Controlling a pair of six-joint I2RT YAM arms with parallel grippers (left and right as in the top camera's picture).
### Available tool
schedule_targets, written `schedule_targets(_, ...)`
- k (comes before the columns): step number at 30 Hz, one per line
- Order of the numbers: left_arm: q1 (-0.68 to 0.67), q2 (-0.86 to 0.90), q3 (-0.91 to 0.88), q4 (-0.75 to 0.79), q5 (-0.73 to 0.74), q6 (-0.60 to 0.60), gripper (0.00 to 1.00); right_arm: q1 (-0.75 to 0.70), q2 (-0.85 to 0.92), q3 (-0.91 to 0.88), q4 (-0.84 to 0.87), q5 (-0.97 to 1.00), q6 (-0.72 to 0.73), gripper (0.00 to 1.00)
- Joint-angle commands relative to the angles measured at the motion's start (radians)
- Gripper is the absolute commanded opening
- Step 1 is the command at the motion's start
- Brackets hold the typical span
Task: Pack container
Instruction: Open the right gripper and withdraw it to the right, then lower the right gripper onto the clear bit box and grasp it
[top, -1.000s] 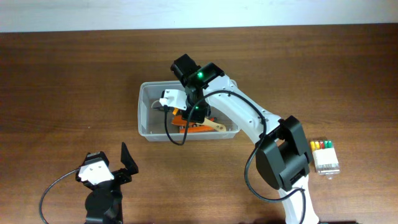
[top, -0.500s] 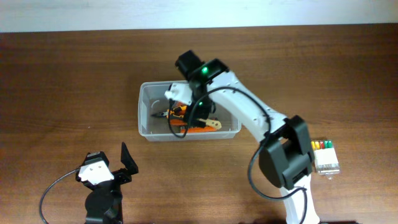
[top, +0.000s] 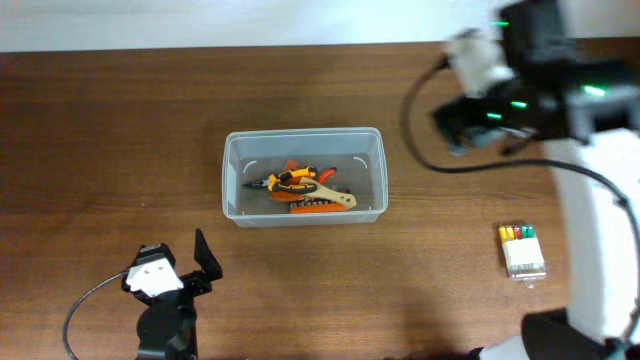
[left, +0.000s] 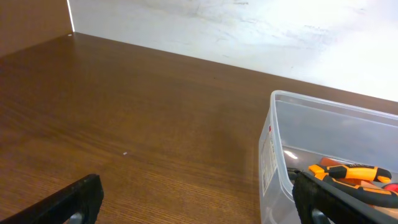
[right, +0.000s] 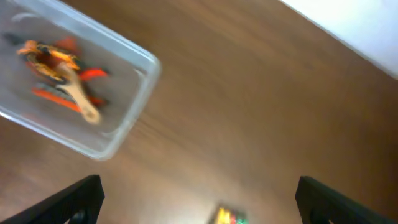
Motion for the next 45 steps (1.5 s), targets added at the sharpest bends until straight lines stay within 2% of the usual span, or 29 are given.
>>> schedule_targets(1,-0.003,-0.006,-0.003,-0.002,-0.003,0.009,0.99,-0.116,-0.055,0.001,-0.051,0.016,0.092,0.99)
schedule_targets(9,-0.003,-0.006,-0.003,-0.002,-0.003,0.009,0.99,-0.269,-0.142,-0.103,-0.132,0.018,0.166,0.99)
schedule_targets(12,-0.003,-0.006,-0.003,-0.002,-0.003,0.009,0.99,-0.300,-0.170,-0.216,-0.127,0.026,0.180,0.99)
schedule_targets(17,-0.003,-0.006,-0.003,-0.002,-0.003,0.009,0.99,-0.323,-0.198,-0.440,-0.058,0.209,0.315,0.99)
schedule_targets(21,-0.003,-0.006,-0.003,-0.002,-0.004,0.009,0.99,-0.327,-0.199,-0.640,0.046,0.284,0.329,0.98)
schedule_targets(24,-0.003,-0.006,-0.003,-0.002,-0.003,0.009,0.99,-0.327,-0.198,-0.800,0.151,0.315,0.302,0.99)
schedule_targets(28,-0.003,-0.006,-0.003,-0.002,-0.003,0.009,0.99,-0.327,-0.198,-0.991,0.294,0.370,0.112,0.99)
schedule_targets(31,-0.003,-0.006,-0.003,-0.002,-0.003,0.009,0.99,-0.351,-0.195,-1.085,0.376,0.372,0.082,0.98)
schedule_targets(40,-0.003,-0.006,-0.003,-0.002,-0.003,0.009,0.99,-0.552,-0.127,-1.117,0.435,0.164,0.100,0.99)
schedule_targets(45,-0.003,-0.006,-0.003,-0.002,-0.003,0.009,0.99,-0.579,-0.112,-1.118,0.464,0.105,0.088,0.99)
